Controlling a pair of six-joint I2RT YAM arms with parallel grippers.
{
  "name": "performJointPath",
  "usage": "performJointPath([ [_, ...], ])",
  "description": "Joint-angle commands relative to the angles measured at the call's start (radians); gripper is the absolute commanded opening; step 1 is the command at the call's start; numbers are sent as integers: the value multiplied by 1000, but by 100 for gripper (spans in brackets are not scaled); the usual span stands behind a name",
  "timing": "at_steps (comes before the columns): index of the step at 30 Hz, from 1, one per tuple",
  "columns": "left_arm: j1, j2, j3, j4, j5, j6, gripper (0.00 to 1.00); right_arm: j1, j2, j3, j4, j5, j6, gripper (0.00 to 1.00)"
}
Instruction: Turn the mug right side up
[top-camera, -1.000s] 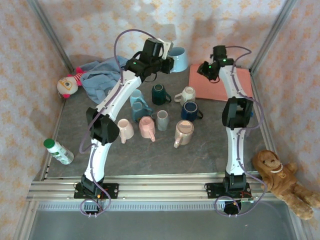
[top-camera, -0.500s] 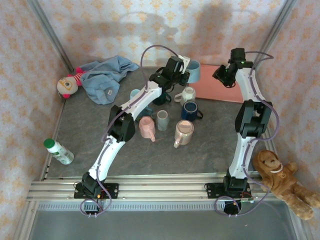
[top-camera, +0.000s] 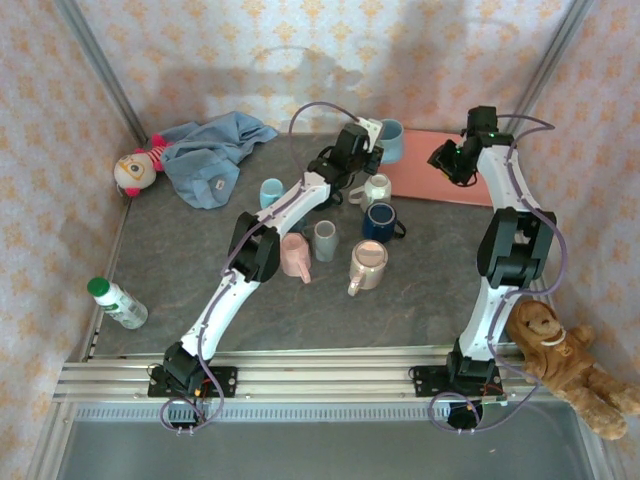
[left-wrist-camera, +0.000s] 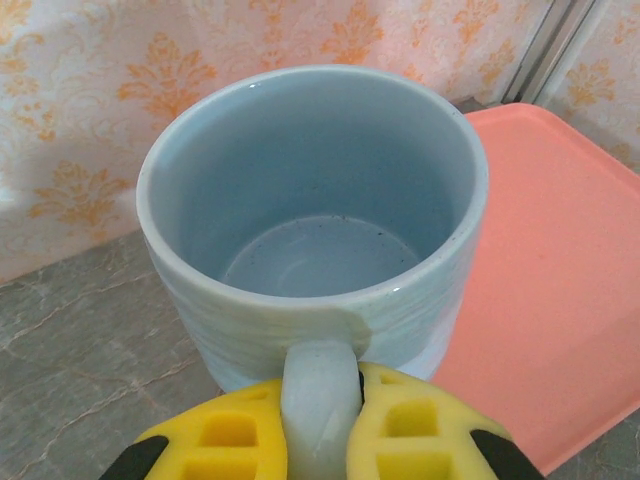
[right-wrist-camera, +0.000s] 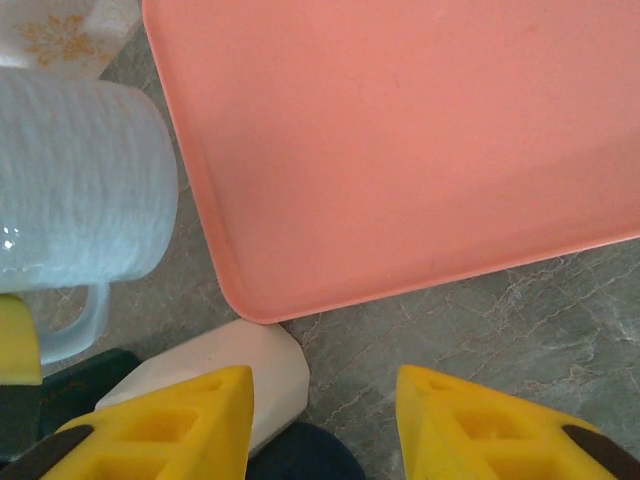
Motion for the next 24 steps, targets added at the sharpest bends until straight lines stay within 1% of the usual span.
performJointPath([
  [1,-1,-6,73,220,40,31,0,-12,-53,-28,14,-2,-7,42],
  [7,1,30,85,230,56,117,0,-21,-96,-83,14,-1,-23,42],
  [10,8,44,85,236,82,170,0,-29,-117,-108,15,-2,-30,42],
  [12,12,54,90,237,87,182,0,-31,-120,-115,8,-3,-37,42],
  [14,22,71,109,231,130,186,0,-34,-123,-122,-1,-4,-46,42],
  [19,36,84,118,196,193,195,0,-39,-131,-137,-6,-5,-55,41],
  [24,37,78,118,153,258,247,0,-48,-128,-137,-2,-19,-46,41],
])
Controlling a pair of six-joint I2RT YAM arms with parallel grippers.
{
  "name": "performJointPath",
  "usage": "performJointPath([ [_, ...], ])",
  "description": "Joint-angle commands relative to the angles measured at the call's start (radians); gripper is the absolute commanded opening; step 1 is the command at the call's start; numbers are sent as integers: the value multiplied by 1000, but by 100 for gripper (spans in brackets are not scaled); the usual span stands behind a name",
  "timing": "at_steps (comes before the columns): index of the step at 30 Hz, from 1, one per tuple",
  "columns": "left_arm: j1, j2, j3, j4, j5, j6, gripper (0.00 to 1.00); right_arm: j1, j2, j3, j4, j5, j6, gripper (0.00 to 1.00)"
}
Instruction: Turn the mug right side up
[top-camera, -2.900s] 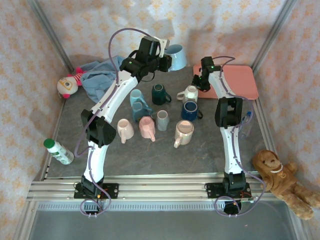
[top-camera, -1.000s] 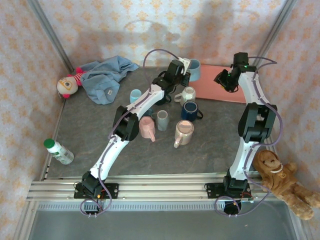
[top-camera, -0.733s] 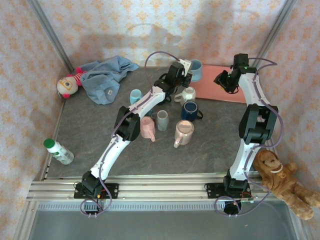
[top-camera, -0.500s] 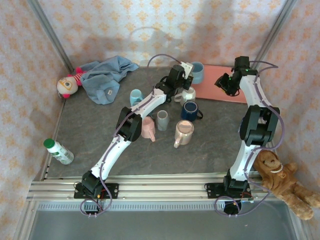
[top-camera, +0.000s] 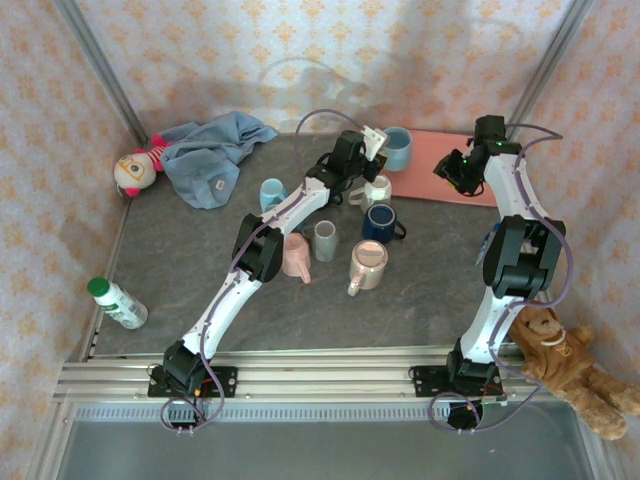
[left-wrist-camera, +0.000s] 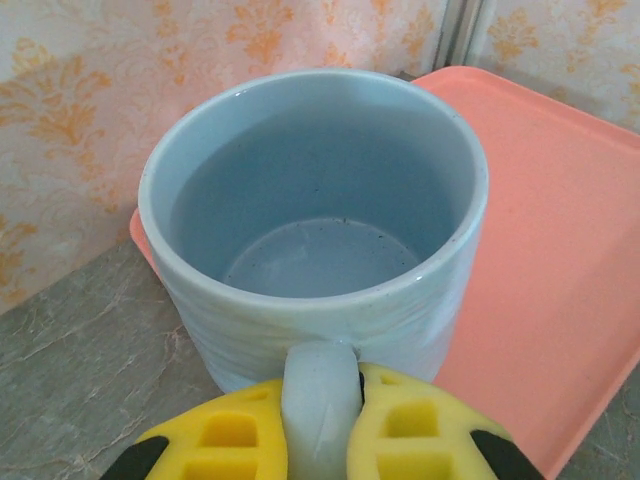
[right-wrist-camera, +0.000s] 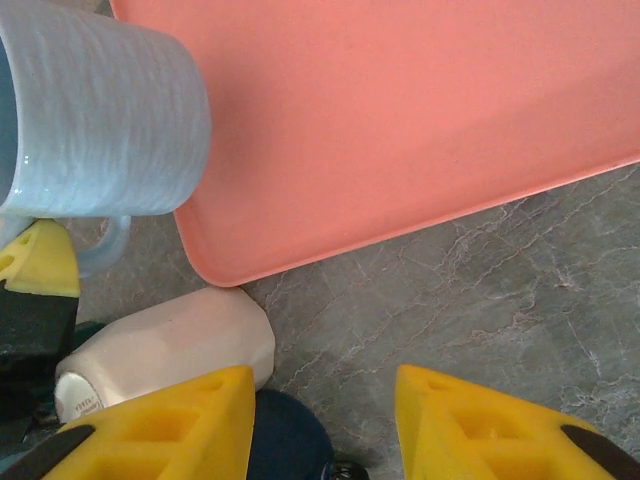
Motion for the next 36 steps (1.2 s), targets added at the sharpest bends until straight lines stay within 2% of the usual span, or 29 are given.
performJointPath([
  [1,10,-30,64,51,83,68,0,-12,-33,-7,-2,-11,-5,41],
  [8,14,-59,61,-2,227,44,0,-12,-25,-18,6,-23,5,41],
  [12,14,-98,44,-70,267,76,0,-17,-31,-32,14,-25,5,41],
  [16,18,-154,-40,8,228,54,0,-24,-30,-36,24,-37,12,41],
  [20,30,-133,24,64,168,-11,0,-28,-25,-30,19,-38,7,41],
  [27,35,-142,41,100,103,-5,0,-33,-22,-35,14,-38,-2,41],
  [36,37,-86,42,128,119,34,0,-36,-13,-27,17,-54,1,40],
])
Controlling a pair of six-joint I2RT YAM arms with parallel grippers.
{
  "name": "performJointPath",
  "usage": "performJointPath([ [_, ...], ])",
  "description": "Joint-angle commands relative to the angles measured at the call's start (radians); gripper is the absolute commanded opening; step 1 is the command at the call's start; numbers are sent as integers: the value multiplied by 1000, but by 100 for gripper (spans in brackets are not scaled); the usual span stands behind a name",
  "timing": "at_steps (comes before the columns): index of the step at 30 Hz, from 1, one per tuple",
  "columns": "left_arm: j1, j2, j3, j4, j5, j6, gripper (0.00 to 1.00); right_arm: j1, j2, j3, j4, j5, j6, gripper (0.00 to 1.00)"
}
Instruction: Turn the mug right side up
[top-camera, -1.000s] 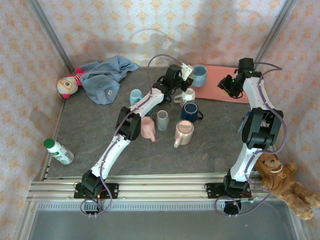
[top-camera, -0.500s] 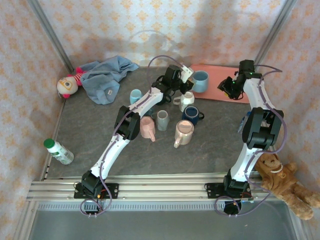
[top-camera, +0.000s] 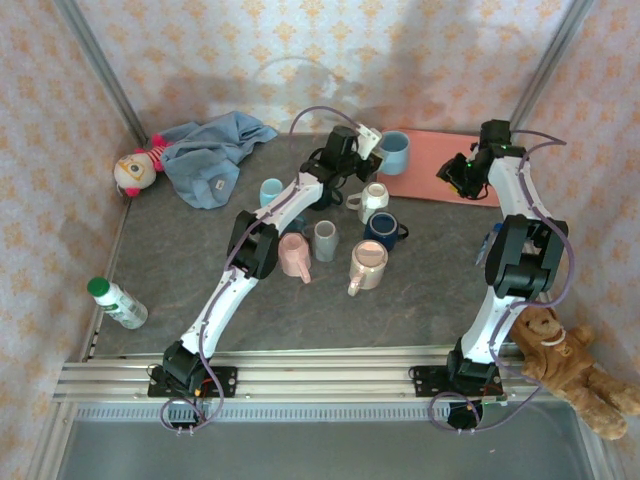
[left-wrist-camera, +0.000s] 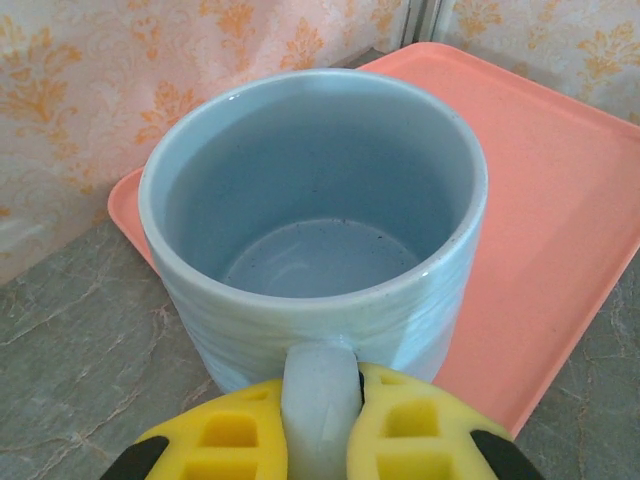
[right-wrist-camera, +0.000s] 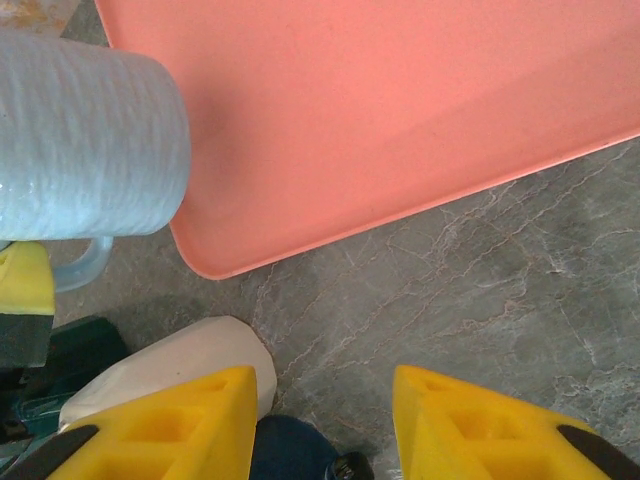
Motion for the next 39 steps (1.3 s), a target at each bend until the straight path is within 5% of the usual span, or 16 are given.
performJointPath([
  [1,4,-44,71,193,20,11,0,-7,-10,5,8,-10,-5,40],
  [33,-11,70,80,169,143,176,0,-36,12,45,-61,-26,-50,39],
  [39,-14,70,80,153,135,181,17,-37,14,51,-66,-21,-47,39],
])
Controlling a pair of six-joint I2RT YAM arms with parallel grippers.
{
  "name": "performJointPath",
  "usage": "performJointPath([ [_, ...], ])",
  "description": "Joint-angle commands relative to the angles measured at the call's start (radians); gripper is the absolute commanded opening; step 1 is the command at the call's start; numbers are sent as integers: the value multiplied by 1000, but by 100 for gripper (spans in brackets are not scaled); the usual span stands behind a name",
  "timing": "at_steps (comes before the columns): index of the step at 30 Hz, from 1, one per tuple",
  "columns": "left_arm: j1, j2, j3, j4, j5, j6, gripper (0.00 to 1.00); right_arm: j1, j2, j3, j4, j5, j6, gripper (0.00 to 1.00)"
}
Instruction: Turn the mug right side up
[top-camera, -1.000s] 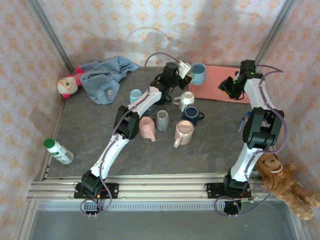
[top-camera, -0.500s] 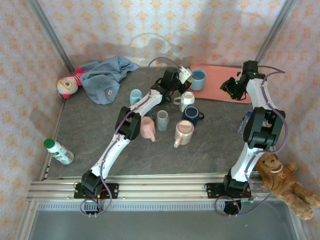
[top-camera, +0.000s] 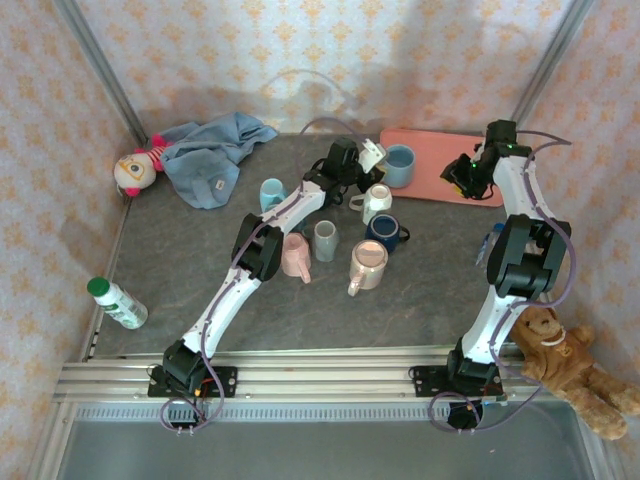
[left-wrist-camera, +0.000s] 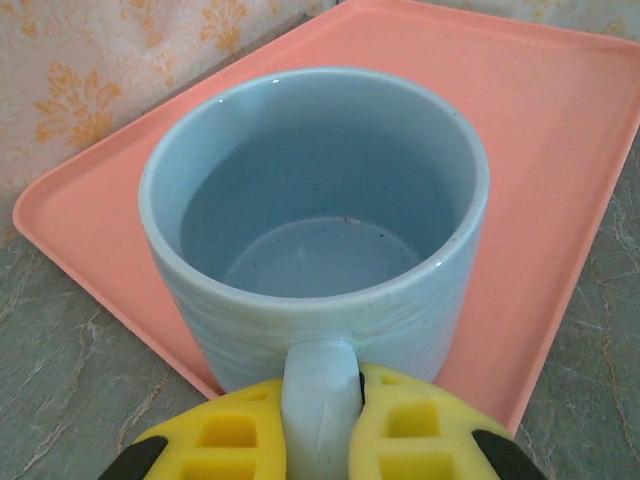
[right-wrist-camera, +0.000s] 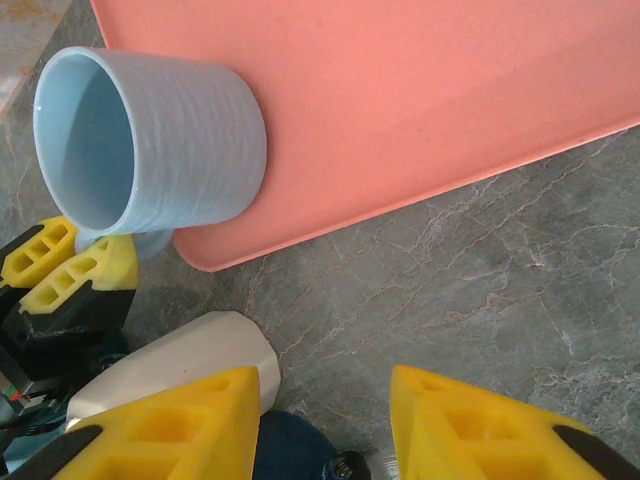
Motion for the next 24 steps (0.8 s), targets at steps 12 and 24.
performJointPath([
  [12,30,-142,17,173,-31,-170,71,-11,-19,-35,65,48,176,47],
  [24,78,-608,-493,141,-58,-344,75,-3,-26,-269,397,164,725,46],
])
